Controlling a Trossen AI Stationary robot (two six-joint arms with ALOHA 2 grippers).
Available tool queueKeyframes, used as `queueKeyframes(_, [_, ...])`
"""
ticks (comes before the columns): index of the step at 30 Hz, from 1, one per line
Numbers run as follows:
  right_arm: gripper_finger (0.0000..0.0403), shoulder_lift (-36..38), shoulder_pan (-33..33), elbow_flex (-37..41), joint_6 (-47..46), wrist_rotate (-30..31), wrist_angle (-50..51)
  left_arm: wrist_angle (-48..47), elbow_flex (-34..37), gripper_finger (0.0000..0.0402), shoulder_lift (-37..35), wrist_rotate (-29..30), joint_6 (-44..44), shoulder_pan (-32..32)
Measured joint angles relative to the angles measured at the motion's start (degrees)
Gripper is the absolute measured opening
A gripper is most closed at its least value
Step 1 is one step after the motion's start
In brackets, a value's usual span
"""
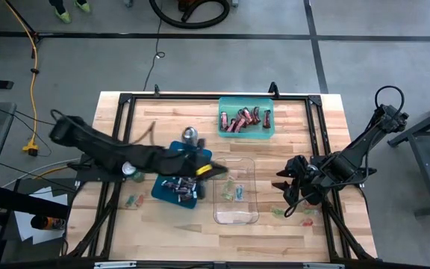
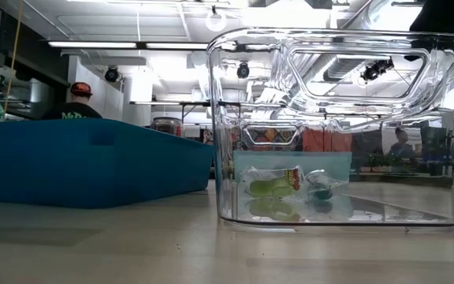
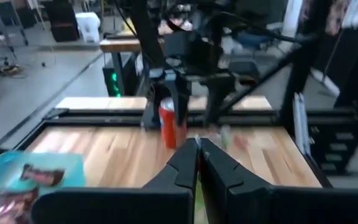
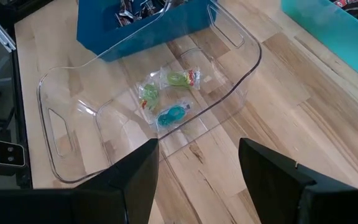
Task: Sort candy
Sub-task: Put the green candy into the transparent bin
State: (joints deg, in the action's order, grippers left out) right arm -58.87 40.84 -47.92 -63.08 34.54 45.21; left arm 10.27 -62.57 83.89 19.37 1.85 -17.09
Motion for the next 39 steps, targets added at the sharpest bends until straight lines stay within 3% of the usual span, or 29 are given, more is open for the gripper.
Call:
queueKeyframes(4, [0.0216,0.0,0.0,0.0,-0.1,0.0,0.0,8.5,0.1,0.0000,8.5,-3.3,1.7,2.1])
queueKeyframes(10, [0.0216,0.0,0.0,0.0,-0.1,0.0,0.0,13.0,0.1,0.0000,18.5,-4.5,6.9,1.2])
queueKeyframes(17, [0.0216,0.0,0.0,0.0,0.0,0.0,0.0,14.9,0.1,0.0001,24.3,-4.5,7.1,0.5])
queueKeyframes(22, [0.0216,0.0,0.0,0.0,0.0,0.0,0.0,14.6,0.1,0.0026,24.4,-5.8,7.1,0.9])
queueKeyframes(33, [0.0216,0.0,0.0,0.0,0.0,0.0,0.0,14.0,-1.3,0.0160,23.4,-6.3,7.3,1.4])
queueKeyframes(39, [0.0216,0.0,0.0,0.0,0.0,0.0,0.0,3.3,-2.6,0.0181,13.0,-7.8,7.0,1.4])
